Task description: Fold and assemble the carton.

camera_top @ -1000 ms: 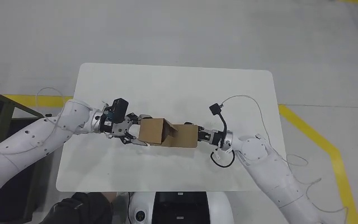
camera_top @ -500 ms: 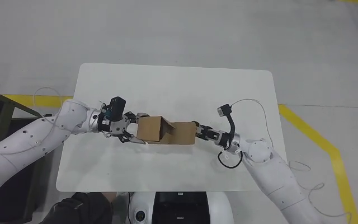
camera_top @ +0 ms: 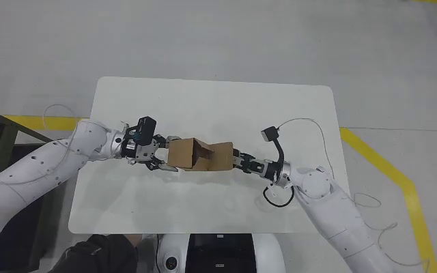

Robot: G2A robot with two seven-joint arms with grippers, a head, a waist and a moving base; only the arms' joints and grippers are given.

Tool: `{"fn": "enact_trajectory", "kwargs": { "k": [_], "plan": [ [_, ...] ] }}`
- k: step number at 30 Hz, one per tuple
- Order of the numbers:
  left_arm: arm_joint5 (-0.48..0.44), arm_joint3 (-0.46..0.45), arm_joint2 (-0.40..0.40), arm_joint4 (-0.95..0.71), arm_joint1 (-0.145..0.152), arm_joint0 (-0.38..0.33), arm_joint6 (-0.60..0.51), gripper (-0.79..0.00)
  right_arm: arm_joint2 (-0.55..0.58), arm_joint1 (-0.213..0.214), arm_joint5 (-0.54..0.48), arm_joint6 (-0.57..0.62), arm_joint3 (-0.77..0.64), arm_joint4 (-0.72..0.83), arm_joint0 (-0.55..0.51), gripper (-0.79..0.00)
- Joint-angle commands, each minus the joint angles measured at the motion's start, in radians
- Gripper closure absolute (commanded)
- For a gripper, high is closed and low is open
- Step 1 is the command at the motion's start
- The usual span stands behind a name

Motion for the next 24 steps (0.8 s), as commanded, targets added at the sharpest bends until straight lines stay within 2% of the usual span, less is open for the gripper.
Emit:
{"fn": "enact_trajectory", "kwargs": {
  "k": [1, 10, 20, 24],
  "plan": [
    [0.000, 0.001, 0.000, -0.005, -0.003, 0.000, -0.009, -0.520, 0.005, 0.001, 0.001, -0.004, -0.001, 0.005, -0.003, -0.336],
    [0.000, 0.008, 0.000, -0.015, -0.010, 0.001, -0.031, -0.526, 0.007, -0.001, -0.011, 0.010, 0.020, 0.074, 0.004, -0.336],
    [0.000, 0.015, 0.000, -0.028, -0.015, 0.002, -0.061, -0.523, 0.010, 0.001, -0.014, -0.004, 0.000, 0.021, 0.006, -0.339],
    [0.000, 0.009, 0.000, -0.033, -0.015, 0.000, -0.062, -0.514, 0.011, -0.001, -0.017, -0.018, 0.003, 0.055, 0.002, -0.342]
  ]
}}
